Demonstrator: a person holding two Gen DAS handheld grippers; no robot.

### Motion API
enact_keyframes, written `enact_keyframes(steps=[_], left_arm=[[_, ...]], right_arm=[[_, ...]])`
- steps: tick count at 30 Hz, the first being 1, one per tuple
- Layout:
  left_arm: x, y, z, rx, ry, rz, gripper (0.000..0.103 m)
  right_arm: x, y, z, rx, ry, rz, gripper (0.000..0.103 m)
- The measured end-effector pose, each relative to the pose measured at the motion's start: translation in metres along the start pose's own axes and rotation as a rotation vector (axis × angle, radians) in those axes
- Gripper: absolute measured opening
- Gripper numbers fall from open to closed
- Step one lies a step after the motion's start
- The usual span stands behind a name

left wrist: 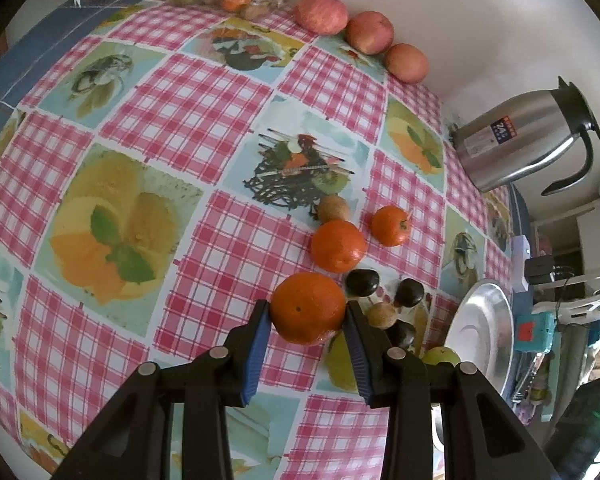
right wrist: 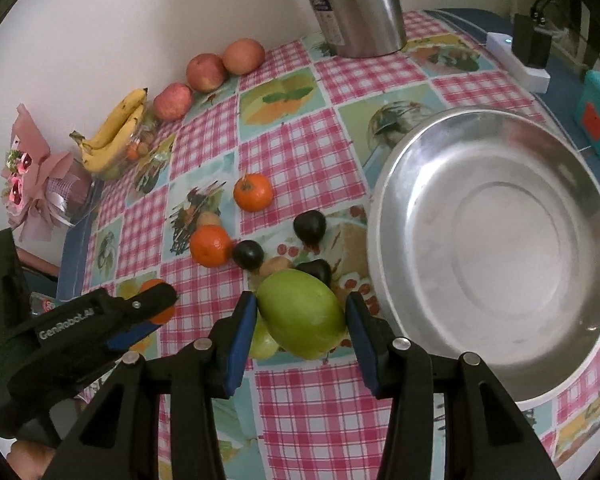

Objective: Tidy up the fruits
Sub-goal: 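Close the right tool on the large green fruit while the left tool holds the tangerine, then carry the green fruit in the right tool and tangerine in the left tool over the steel plate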

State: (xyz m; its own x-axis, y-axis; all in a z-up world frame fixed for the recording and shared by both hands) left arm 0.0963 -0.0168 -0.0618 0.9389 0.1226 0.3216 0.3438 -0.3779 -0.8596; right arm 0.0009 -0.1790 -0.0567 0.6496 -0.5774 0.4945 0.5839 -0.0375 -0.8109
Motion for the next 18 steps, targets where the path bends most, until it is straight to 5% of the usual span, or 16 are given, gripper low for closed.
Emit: enact_keyframes(steps=[18], left_arm=[[-0.037, 0.001, -0.088, -0.090, 0.243, -0.004, 0.040]], right_arm=[[0.022, -0.031, -0.089, -0.231, 0.119, -0.106, 0.047]])
Point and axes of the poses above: each gripper's, at about its wrist camera, not at the fingertips, and y roughly the way its jaws point, z to its left, x to its top, the point moved 6 cm from there along y, roughly the way its jaws point, and after that the axes turned 9 degrees about -z, right-handed, at the moved point
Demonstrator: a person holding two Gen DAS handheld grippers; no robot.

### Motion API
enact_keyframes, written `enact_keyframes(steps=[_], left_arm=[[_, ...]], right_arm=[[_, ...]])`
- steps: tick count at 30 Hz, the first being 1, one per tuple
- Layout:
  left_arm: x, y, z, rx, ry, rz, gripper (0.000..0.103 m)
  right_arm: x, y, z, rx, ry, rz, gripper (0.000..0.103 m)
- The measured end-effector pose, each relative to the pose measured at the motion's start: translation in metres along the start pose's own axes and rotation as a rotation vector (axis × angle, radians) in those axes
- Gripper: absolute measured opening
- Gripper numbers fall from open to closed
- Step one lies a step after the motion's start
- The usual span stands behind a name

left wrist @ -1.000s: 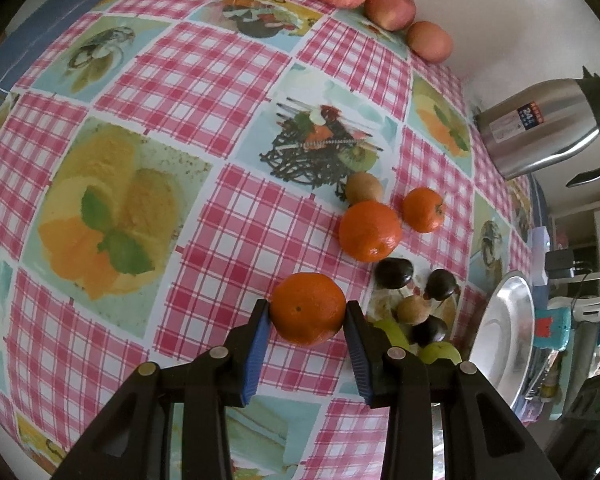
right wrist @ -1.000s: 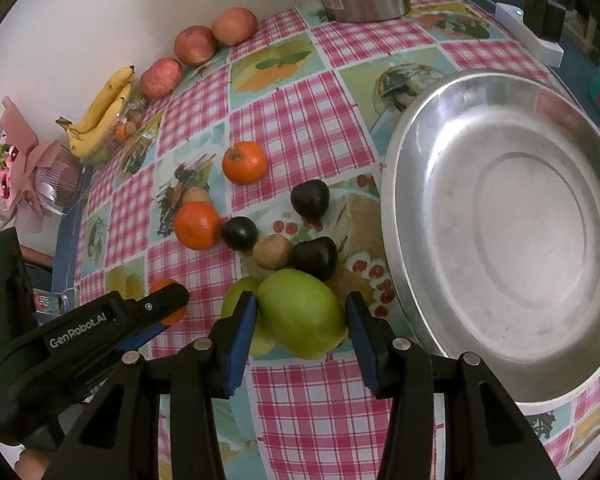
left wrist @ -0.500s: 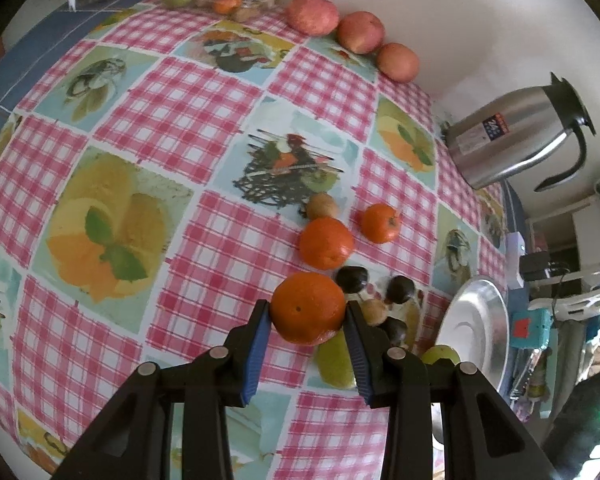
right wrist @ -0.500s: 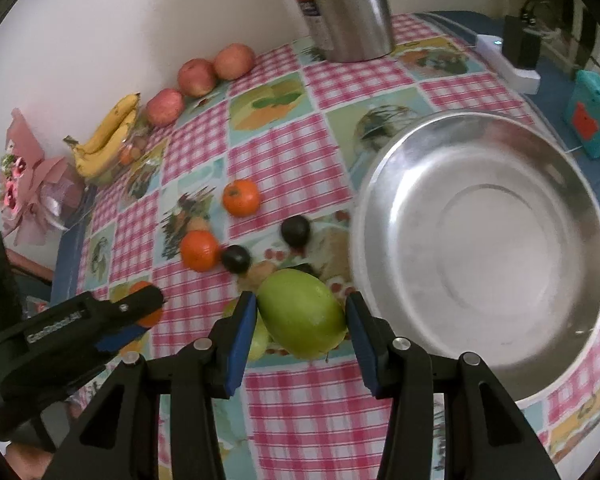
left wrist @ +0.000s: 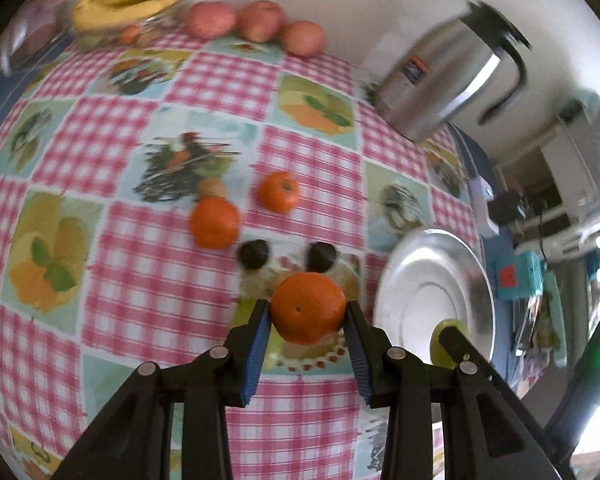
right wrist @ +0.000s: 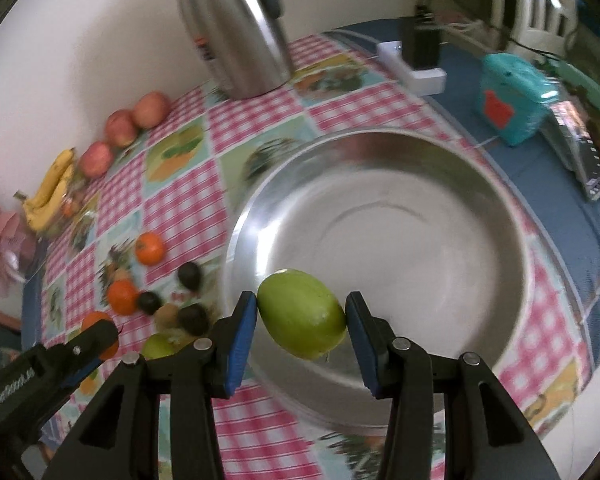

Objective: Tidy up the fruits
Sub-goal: 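Carry the green fruit in the right tool and tangerine in the left tool over the steel plate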

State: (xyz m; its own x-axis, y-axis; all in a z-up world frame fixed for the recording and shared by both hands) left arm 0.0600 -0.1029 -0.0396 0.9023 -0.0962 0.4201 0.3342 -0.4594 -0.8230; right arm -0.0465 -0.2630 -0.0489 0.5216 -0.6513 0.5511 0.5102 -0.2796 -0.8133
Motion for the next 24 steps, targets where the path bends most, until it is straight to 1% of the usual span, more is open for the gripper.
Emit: enact_keyframes(steps=[8, 12, 16, 17, 19, 22, 24], left_arm=[[-0.021, 0.014, -0.054, -0.043, 0.168, -0.002, 0.040], [-0.031, 0.023, -0.077, -0.067, 0.248, -0.006, 0.040], [-0.039, 0.032, -0.089, -0.071, 0.295, 0.002, 0.040], [-0.042, 0.034, -0.091, -0.073, 0.304, 0.007, 0.038], [-0.047, 0.040, -0.093, -0.064, 0.321, 0.021, 0.039], [-0.054, 0.048, -0.094, -0.063, 0.329, 0.053, 0.039], [-0.057, 0.049, -0.098, -0.066, 0.346, 0.053, 0.039]], right_arm=[[0.013, -0.011, -0.035, -0.082, 0.046, -0.055, 0.048], [0.016, -0.013, -0.044, -0.096, 0.064, -0.064, 0.048], [0.014, -0.007, -0.050, -0.107, 0.075, -0.046, 0.048], [0.013, -0.005, -0.051, -0.109, 0.074, -0.037, 0.048], [0.010, -0.001, -0.053, -0.116, 0.078, -0.022, 0.048], [0.005, 0.006, -0.055, -0.118, 0.084, 0.008, 0.048], [0.002, 0.009, -0.055, -0.120, 0.082, 0.024, 0.048]])
Point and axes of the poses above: each gripper's, at about its wrist camera, not at the fingertips, and y roughly the way its jaws point, z to its left, x to its top, the point moved 6 cm from there along y, roughly the way its jaws point, and after that the axes turned 9 degrees about -z, right-handed, at the moved point
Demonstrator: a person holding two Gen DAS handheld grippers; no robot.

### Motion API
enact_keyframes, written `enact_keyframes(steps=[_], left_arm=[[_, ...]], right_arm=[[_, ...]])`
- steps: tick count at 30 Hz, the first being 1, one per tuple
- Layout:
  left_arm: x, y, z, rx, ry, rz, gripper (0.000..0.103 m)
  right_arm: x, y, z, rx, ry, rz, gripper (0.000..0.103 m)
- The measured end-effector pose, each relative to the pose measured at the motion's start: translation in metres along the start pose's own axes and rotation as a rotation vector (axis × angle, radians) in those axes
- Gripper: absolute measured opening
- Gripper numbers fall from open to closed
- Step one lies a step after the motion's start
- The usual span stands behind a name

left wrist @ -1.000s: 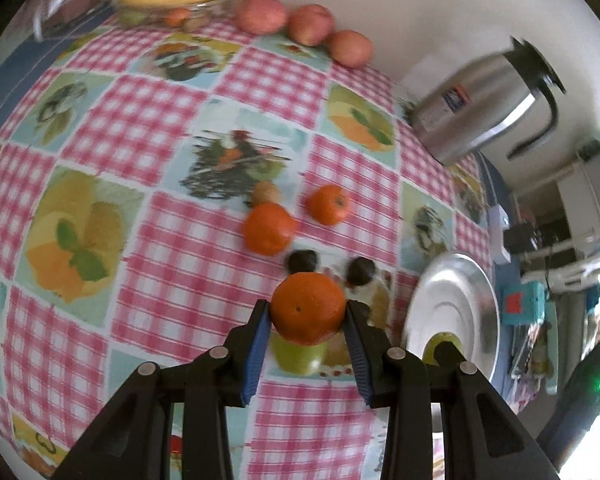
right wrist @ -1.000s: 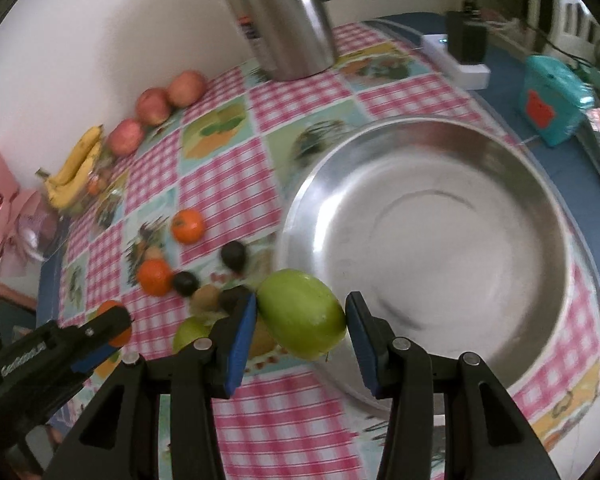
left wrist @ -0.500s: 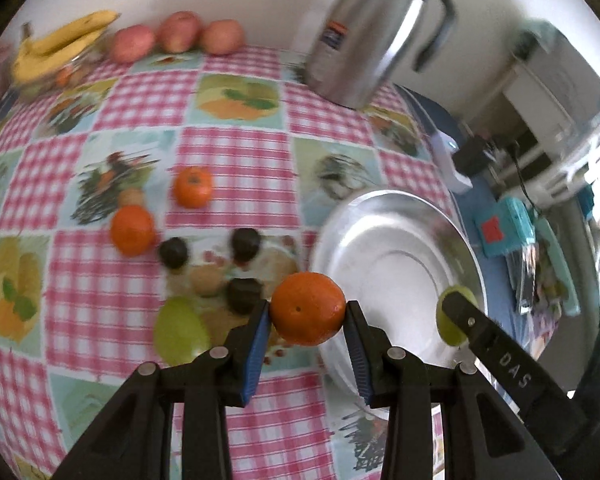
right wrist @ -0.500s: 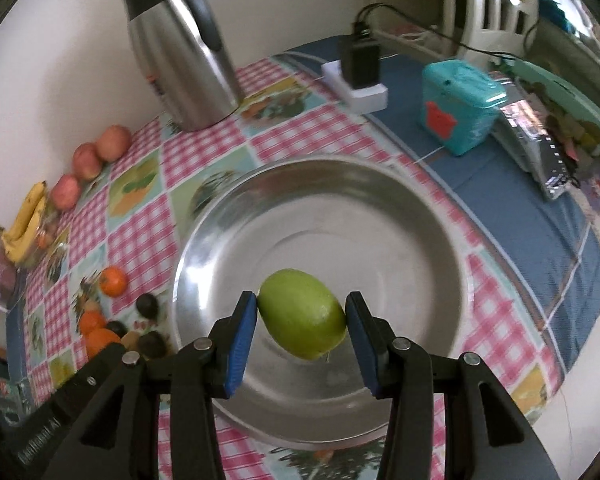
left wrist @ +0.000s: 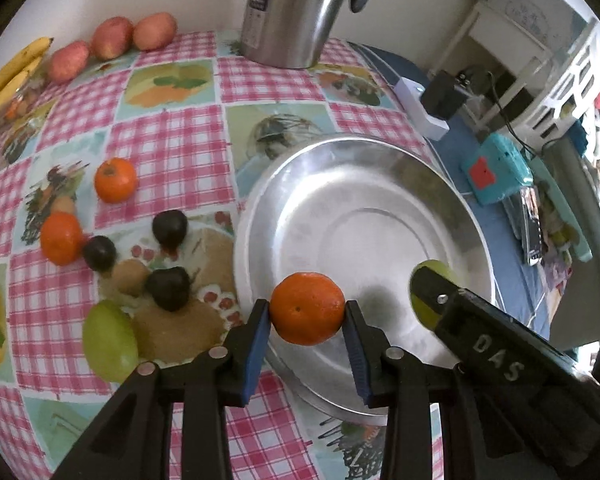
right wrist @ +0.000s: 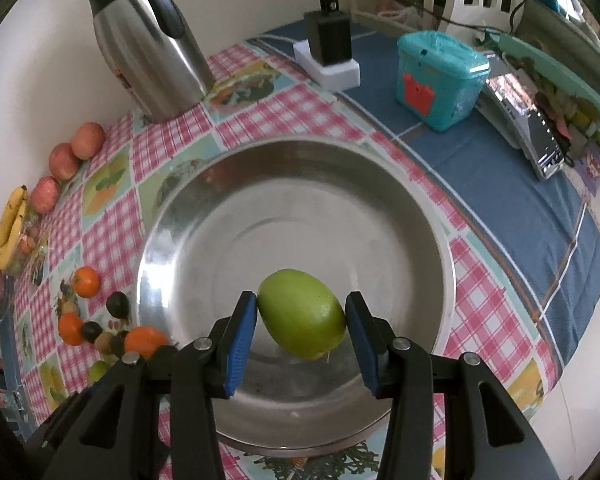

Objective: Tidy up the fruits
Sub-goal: 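Carry the green fruit in the right tool and tangerine in the left tool over the steel plate, then open the right tool and the left tool to drop both fruits into the plate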

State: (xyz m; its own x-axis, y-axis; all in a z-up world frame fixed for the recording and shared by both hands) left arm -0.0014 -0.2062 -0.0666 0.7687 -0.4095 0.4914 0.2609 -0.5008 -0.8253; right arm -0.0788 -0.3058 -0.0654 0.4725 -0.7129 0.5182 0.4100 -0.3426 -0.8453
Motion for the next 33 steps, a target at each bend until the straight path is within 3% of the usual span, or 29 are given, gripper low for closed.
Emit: enact_keyframes(steps=[10, 16, 21, 28, 33], left_arm=[[-0.002, 0.003, -0.003, -0.008, 0.011, 0.019, 0.042], [-0.002, 0.002, -0.008, -0.011, 0.031, 0.013, 0.056], [0.001, -0.004, -0.005, -0.011, 0.022, -0.003, 0.057], [0.006, -0.013, 0.006, 0.033, 0.019, -0.016, 0.057], [0.007, -0.017, 0.028, 0.088, -0.046, -0.002, 0.057]], right_arm=[[-0.003, 0.002, -0.002, -0.006, 0.023, 0.015, 0.048], [-0.001, 0.001, -0.003, -0.010, 0.039, 0.006, 0.048], [0.004, -0.006, -0.002, 0.001, 0.040, -0.031, 0.048], [0.010, -0.015, -0.002, 0.016, 0.053, -0.065, 0.048], [0.009, -0.015, 0.001, 0.022, 0.044, -0.061, 0.048]])
Point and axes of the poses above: each gripper's, at about its wrist camera, not at the fingertips, and y roughly the way its jaws point, z to its left, x to its top, the point moved 6 cm from there along y, roughly the way its jaws point, and after that the axes turned 9 degrees about -z, right-handed, at the moved point
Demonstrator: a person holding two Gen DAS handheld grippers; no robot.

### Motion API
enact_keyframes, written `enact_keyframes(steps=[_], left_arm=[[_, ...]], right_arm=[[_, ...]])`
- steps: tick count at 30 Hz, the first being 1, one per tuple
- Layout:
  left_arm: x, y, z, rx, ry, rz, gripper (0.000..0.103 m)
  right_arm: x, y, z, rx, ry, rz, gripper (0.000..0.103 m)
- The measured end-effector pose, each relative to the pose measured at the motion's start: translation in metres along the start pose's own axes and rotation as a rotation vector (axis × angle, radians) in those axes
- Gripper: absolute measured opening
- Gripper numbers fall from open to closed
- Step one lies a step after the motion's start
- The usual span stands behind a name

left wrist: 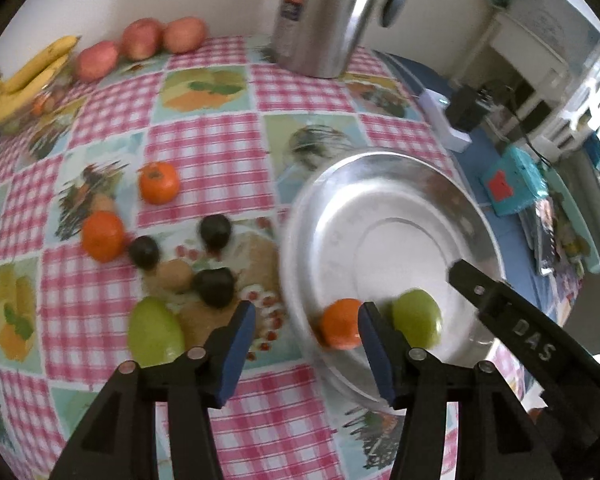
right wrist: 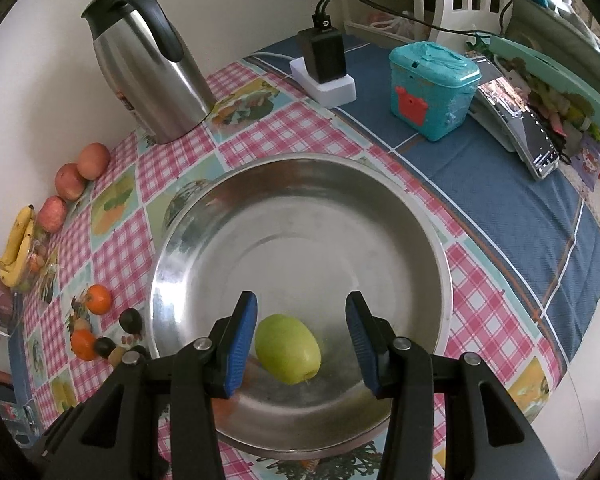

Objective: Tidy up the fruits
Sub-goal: 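Open the right tool and the left tool to drop both fruits into the plate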

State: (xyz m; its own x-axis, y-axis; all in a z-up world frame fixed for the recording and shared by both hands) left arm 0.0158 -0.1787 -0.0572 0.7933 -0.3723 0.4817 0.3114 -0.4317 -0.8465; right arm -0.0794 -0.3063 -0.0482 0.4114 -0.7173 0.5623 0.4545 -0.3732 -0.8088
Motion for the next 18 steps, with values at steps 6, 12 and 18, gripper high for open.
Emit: enact_keyframes(steps=[6, 12, 18], left_arm=[[0.005, -0.005, 0.042, 0.079, -0.118, 0.005, 0.057], [0.011, -0.021, 0.089, 0.155, -0.226, -0.024, 0.058], [0.019, -0.042, 0.131, 0.220, -0.300, -0.074, 0.063]], right_arm=[[-0.002, 0.001, 0.008, 0.015, -0.023, 0.008, 0.048], [-0.007, -0.003, 0.026, 0.047, -0.077, 0.007, 0.048], [-0.015, -0.010, 0.056, 0.093, -0.167, 0.008, 0.048]])
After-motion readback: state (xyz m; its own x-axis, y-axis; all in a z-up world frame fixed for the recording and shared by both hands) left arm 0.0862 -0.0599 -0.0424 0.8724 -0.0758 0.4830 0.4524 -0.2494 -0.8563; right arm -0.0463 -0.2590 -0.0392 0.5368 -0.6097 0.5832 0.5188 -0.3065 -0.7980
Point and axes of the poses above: each gripper's, at about its wrist camera, not at the fingertips, and y roughly the way its jaws point, z to its left, x to its top, the point moved 6 cm from there along y, roughly the way its jaws point, and after that the axes turned 9 degrees about -z, right-handed, at the moved point
